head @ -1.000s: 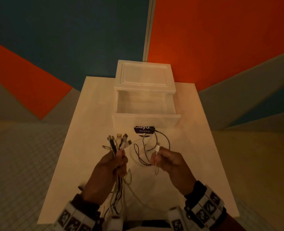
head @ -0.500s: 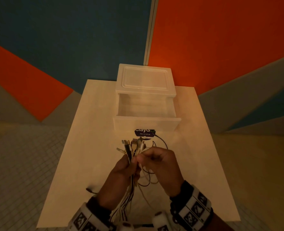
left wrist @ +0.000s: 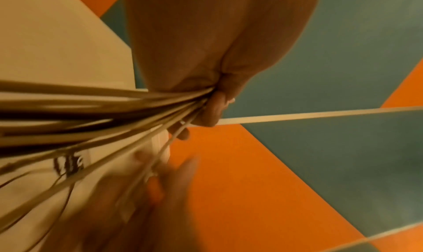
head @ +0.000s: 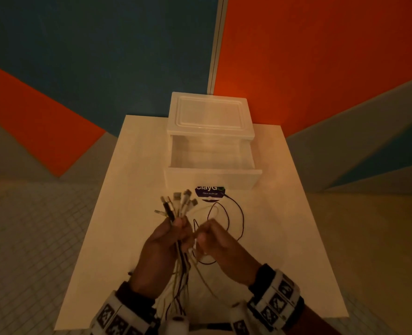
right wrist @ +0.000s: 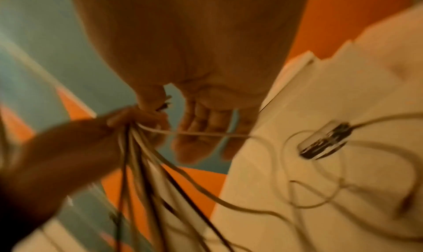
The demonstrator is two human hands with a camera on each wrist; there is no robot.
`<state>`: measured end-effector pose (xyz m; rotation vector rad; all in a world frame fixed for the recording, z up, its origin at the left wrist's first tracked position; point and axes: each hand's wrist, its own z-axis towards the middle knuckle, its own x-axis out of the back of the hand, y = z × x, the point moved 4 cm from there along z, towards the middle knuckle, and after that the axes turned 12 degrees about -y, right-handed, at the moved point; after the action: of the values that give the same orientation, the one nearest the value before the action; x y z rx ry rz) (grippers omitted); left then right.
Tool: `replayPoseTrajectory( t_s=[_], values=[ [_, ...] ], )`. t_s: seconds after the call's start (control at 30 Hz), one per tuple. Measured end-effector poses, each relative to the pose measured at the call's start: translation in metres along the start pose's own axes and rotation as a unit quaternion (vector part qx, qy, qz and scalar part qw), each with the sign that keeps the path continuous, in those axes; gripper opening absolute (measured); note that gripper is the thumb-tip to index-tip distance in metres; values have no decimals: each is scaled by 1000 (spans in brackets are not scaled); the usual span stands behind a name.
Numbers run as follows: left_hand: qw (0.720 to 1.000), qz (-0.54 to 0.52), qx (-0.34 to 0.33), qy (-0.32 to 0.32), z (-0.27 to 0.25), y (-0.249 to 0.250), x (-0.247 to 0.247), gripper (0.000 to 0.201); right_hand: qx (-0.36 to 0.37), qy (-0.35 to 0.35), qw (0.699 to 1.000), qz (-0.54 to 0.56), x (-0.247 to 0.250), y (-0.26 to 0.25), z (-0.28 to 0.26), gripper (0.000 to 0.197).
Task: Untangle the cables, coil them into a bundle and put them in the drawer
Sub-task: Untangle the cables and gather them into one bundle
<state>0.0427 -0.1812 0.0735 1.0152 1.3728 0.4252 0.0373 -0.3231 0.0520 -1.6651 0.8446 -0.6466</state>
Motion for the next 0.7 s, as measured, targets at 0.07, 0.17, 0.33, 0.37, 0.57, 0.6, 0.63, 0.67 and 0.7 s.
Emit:
replayPoseTrajectory(
  t_s=[0.07, 0.17, 0.33, 0.37, 0.57, 0.6, 0.63, 0.67, 0.7],
  values=[
    [999, -40, -18, -6, 3, 10, 14, 14, -27, -23, 996, -86, 3, 21, -15, 32],
    [990, -127, -45, -49, 1, 29, 36, 20, -39, 3, 984, -176, 25, 53, -35, 33],
    [964, -229, -76, -108, -4, 57, 66, 12, -104, 133, 962, -215, 80, 93, -35, 30],
    [978, -177, -72, -79, -4, 57, 64, 9, -97, 149, 960, -216, 81, 85, -28, 32],
    [994, 93, -34, 49, 5, 23, 14, 34, 64, 153, 963, -214, 29, -27, 24, 29],
    [994, 89, -36, 60, 6, 20, 9, 37, 81, 136, 963, -219, 19, -38, 28, 28],
    [994, 73, -47, 61, 6, 19, 5, 31, 98, 117, 964, -216, 10, -46, 31, 27],
    [995, 56, -60, 56, 5, 21, 2, 25, 112, 102, 966, -208, 3, -49, 33, 24],
    [995, 50, -73, 50, 5, 20, 2, 32, 121, 87, 969, -198, -3, -50, 33, 24]
  ],
)
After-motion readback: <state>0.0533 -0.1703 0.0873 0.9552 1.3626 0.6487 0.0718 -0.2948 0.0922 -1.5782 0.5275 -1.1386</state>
